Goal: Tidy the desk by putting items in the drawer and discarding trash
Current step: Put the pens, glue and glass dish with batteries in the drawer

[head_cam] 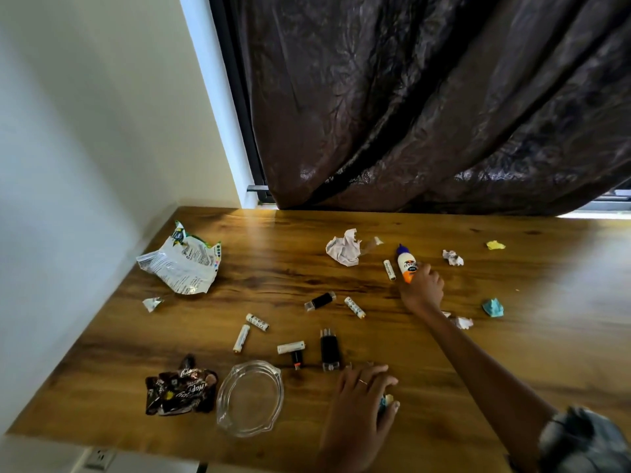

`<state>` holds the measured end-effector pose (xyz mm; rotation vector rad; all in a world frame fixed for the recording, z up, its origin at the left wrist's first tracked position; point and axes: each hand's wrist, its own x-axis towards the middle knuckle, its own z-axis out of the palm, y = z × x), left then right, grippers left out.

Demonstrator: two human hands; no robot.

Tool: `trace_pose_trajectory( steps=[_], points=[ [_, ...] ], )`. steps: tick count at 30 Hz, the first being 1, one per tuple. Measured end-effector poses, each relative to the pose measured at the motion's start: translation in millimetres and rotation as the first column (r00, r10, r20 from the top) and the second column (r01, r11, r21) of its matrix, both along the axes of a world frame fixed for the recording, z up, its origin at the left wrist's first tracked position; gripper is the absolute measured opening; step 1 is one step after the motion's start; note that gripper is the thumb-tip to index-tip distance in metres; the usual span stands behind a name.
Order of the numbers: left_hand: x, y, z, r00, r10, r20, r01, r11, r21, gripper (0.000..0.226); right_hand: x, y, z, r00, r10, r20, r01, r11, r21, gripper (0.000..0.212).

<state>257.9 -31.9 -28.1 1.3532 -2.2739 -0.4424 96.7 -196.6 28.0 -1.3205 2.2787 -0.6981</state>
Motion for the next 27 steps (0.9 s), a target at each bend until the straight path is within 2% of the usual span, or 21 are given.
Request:
trace_pose_trajectory(
  steps=[3, 7, 10, 16, 20, 24, 27],
  points=[
    [0.4, 3.2, 2.9, 1.0, -0.001, -0.012, 0.002, 1.0, 0.016, 0.038, -2.4, 5.0, 6.1, 0.997, -0.026, 0.076, 0.034, 0.995, -0.096, 0.058],
    [3.7, 7.4, 4.8, 0.998, 0.008, -0.062, -0.007, 1.0, 0.007, 0.043, -4.8, 34.2, 15.1, 0.976, 0.03, 0.218, 0.027, 0.966, -0.256, 0.061],
    [7.3, 10.8, 5.2, 0.997, 0.013, -0.081, -0.012, 1.0, 0.013, 0.05, -10.2, 66.0, 16.5, 0.949, 0.056, 0.31, 0.047, 0.947, -0.317, 0.062],
    [18.4, 26.0, -1.6, 0.999, 0.039, 0.038, -0.04, 0.998, 0.043, 0.07, -36.7, 185.2, 3.9, 0.92, -0.006, 0.393, 0.196, 0.873, -0.446, 0.054],
    [23.7, 34.9, -2.5, 0.99, 0.036, 0.139, -0.04, 0.999, 0.022, 0.081, -55.2, 294.5, -8.0, 0.911, -0.167, 0.376, 0.319, 0.863, -0.39, 0.053],
    [28.0, 45.3, -3.0, 0.964, 0.044, 0.263, -0.046, 0.999, 0.002, 0.09, -70.7, 403.0, -32.3, 0.87, -0.379, 0.315, 0.446, 0.878, -0.174, 0.053],
    [31.1, 52.1, -3.0, 0.953, 0.06, 0.298, -0.063, 0.998, -0.001, 0.092, -78.0, 459.3, -48.6, 0.855, -0.455, 0.248, 0.477, 0.878, -0.033, 0.056]
  ],
)
